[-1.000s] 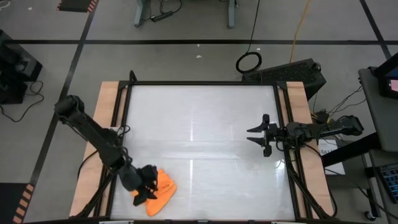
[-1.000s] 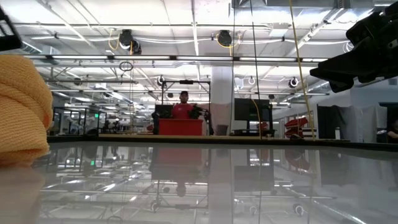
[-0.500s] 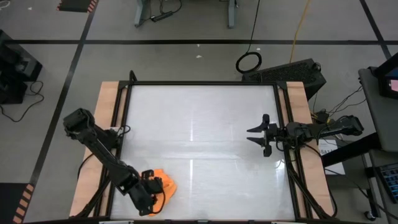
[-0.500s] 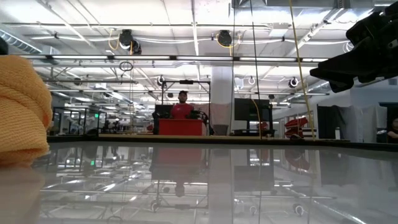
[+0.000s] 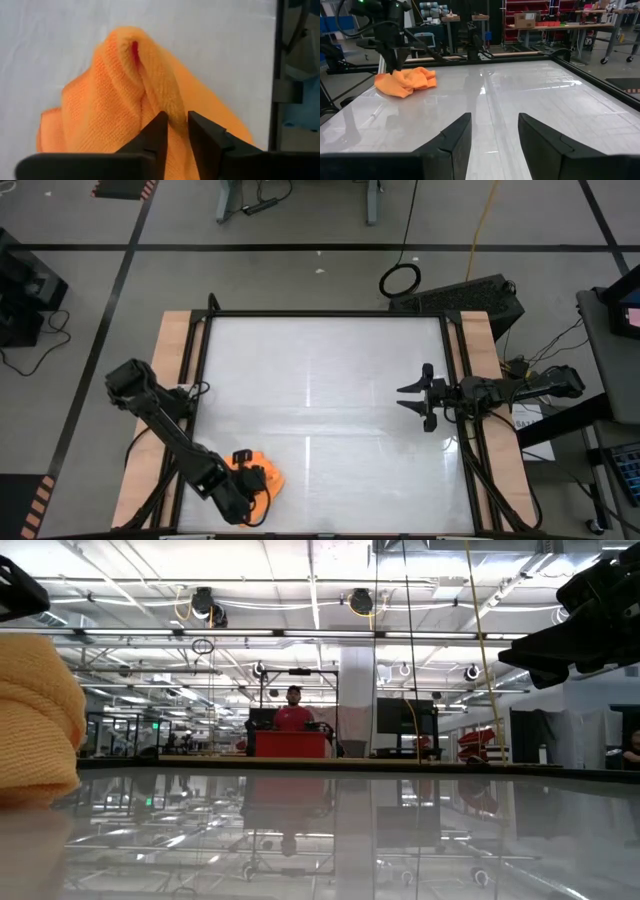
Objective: Roll towel
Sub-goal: Move the orange microfiber cloth to center of the table
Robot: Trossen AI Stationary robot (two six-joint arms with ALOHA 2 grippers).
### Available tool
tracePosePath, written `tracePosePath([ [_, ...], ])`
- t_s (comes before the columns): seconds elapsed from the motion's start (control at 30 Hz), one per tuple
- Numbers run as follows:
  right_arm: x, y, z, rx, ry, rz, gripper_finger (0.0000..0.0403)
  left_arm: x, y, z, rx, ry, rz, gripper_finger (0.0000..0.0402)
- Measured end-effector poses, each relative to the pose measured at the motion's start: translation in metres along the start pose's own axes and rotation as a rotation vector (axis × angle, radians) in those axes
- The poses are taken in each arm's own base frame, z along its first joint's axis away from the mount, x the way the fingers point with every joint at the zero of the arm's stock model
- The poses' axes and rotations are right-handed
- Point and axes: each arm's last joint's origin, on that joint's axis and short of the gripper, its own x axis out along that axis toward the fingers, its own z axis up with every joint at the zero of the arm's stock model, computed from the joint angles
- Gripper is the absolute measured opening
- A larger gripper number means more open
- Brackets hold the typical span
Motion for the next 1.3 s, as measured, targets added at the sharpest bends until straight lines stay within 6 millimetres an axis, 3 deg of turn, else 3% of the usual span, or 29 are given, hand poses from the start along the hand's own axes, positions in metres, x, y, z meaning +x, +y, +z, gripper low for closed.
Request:
tracePosePath([
  [0.33, 0.0, 0.0, 0.0, 0.0, 0.0, 0.0, 0.0153, 0.015, -0.002, 0.0, 0.054, 0.014, 0.005, 0.0008],
  [0.57, 0.0, 0.0, 0.0, 0.0, 0.0, 0.0, 0.0153, 0.015, -0.002, 0.008, 0.087, -0.004, -0.007, 0.0004],
  [0.73, 0.0, 0.0, 0.0, 0.0, 0.0, 0.0, 0.0153, 0.006, -0.004, 0.028, 0.161, -0.044, -0.026, 0.0002],
  [0.87, 0.0, 0.0, 0.0, 0.0, 0.0, 0.0, 0.0153, -0.009, -0.005, 0.051, 0.223, -0.079, -0.032, 0.0002],
  [1.07, 0.0, 0.0, 0.0, 0.0, -0.001, 0.0, 0.0153, -0.047, -0.004, 0.09, 0.321, -0.112, 0.001, 0.0001],
  [1.3, 0.0, 0.0, 0.0, 0.0, -0.002, 0.0, 0.0153, -0.093, 0.015, 0.14, 0.475, -0.196, 0.034, 0.0],
])
